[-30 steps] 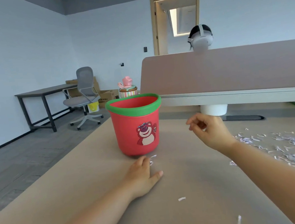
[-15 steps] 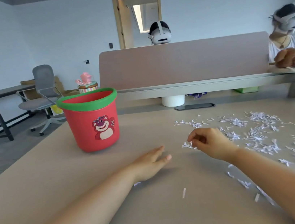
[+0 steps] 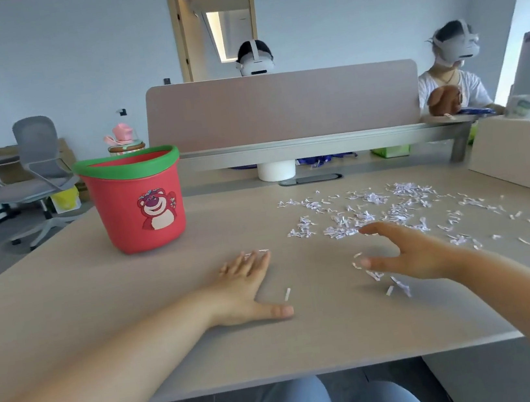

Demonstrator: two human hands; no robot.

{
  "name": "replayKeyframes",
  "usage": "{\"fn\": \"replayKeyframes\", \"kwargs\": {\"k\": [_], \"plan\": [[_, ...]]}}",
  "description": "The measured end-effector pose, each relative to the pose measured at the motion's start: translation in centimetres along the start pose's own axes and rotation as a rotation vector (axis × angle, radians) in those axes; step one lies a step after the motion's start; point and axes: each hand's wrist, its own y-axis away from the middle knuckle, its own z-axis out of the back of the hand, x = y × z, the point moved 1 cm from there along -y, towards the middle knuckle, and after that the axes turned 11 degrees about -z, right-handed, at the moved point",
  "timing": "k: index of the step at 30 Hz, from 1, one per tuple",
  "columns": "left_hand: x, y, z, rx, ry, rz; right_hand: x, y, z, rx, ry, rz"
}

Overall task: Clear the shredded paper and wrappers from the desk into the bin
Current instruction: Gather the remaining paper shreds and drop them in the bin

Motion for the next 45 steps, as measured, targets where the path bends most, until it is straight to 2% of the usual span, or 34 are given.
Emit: {"fn": "replayKeyframes", "kwargs": {"k": [8,12,16,18,20,22,26,29,32,36,42,45], "plan": [[-6.0,-9.0,1.2,-0.086,0.098,-0.039,-3.0,3.7,0.7,-0.022,0.093,-0.045],[-5.9,-9.1,1.8,-0.14,0.049,-0.107,-4.0,3.5,-0.2,0.039,0.266,-0.087],[-3.1,-6.8,2.3,-0.188,0.003,0.038,-2.8,1.3,-1.8,0.064,0.353,-0.113],[-1.6,-5.9,1.9,-0.155,0.031,0.162,-1.9,-0.5,-2.4,0.042,0.359,-0.117],[-1.0,-5.5,1.4,-0.078,0.054,0.215,-1.2,-2.4,-2.6,0.01,0.362,-0.146],[-1.4,-5.8,1.0,-0.048,0.05,0.172,-0.8,-3.8,-2.7,-0.043,0.347,-0.179],[-3.5,-7.3,1.4,-0.08,0.151,-0.072,-1.0,-4.8,-2.5,-0.206,0.227,-0.119],[-4.6,-8.3,1.1,-0.07,0.13,-0.183,-2.0,-4.3,-1.4,-0.234,0.193,-0.072],[-4.3,-9.1,0.9,-0.07,0.015,-0.1,-3.4,-3.0,0.2,-0.212,0.276,-0.138],[-4.0,-11.5,1.5,-0.092,-0.014,0.005,-5.8,-1.6,1.1,-0.132,0.433,-0.299],[-4.3,-17.8,2.7,-0.097,-0.006,-0.068,-8.1,-3.9,1.5,-0.083,0.349,-0.438],[-4.1,-21.3,3.2,-0.091,0.012,-0.113,-8.8,-6.9,1.9,-0.048,0.327,-0.423]]}}
